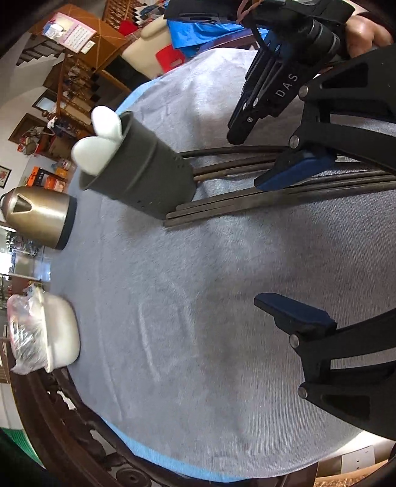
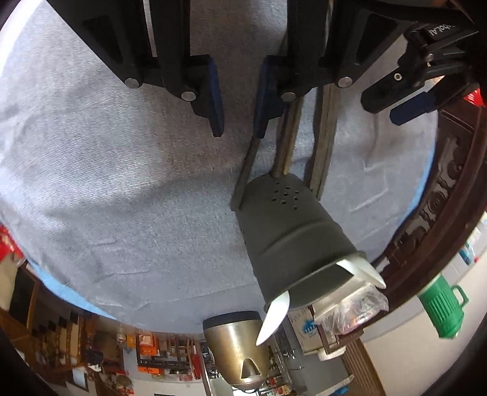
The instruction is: Organize utensils
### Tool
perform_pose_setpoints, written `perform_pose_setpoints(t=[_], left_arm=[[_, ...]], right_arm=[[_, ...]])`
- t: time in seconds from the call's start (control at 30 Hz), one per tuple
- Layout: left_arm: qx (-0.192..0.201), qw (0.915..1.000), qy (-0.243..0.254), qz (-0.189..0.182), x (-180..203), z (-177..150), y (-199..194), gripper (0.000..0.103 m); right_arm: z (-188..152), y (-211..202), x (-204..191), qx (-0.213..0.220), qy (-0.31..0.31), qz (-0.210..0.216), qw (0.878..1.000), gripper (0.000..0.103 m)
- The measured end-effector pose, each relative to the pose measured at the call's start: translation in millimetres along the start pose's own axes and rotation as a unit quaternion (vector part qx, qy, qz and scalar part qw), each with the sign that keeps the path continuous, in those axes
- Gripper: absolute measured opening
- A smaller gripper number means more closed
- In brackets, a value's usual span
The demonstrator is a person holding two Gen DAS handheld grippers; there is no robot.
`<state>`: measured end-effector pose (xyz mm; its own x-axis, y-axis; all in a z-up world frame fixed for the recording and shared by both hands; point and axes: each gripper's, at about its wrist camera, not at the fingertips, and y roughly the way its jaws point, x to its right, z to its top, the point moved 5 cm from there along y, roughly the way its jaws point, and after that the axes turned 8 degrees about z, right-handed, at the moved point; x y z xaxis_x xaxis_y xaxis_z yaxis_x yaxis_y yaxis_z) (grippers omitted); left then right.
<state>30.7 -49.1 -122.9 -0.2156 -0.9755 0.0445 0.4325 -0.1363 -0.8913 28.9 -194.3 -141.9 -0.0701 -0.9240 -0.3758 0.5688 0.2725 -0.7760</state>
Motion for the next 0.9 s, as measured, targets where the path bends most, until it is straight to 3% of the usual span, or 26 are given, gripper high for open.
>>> perform_pose_setpoints(t=[0.1, 0.17, 0.2, 0.5, 0.7, 0.9], left_arm=[[-0.011, 0.9999, -0.004, 0.004, 0, -2, 8, 0.071], [-0.015, 0.9998, -0.007, 0.007, -1, -3, 12, 0.071], [-0.015, 0.9998, -0.006, 0.007, 0, -3, 12, 0.071], [-0.009, 0.9995, 0.023, 0.021, 15, -1, 17, 0.071], [-0.009, 0.9993, 0.027, 0.025, 19, -3, 19, 0.071], [-0.016, 0.9987, 0.034, 0.034, 11, -6, 17, 0.072]], right_arm=[[-5, 1, 5, -0.009, 0.011, 0.003, 1.0, 0.019], [-3, -6, 5, 0.008, 0.037, 0.063, 0.997, 0.019], [-1, -9, 3, 0.015, 0.036, 0.068, 0.997, 0.019], [0, 7, -2, -0.012, 0.029, 0.062, 0.998, 0.019], [-1, 7, -8, -0.031, -0.009, 0.033, 0.999, 0.017], [-8, -1, 6, -0.036, -0.007, 0.017, 0.999, 0.017]])
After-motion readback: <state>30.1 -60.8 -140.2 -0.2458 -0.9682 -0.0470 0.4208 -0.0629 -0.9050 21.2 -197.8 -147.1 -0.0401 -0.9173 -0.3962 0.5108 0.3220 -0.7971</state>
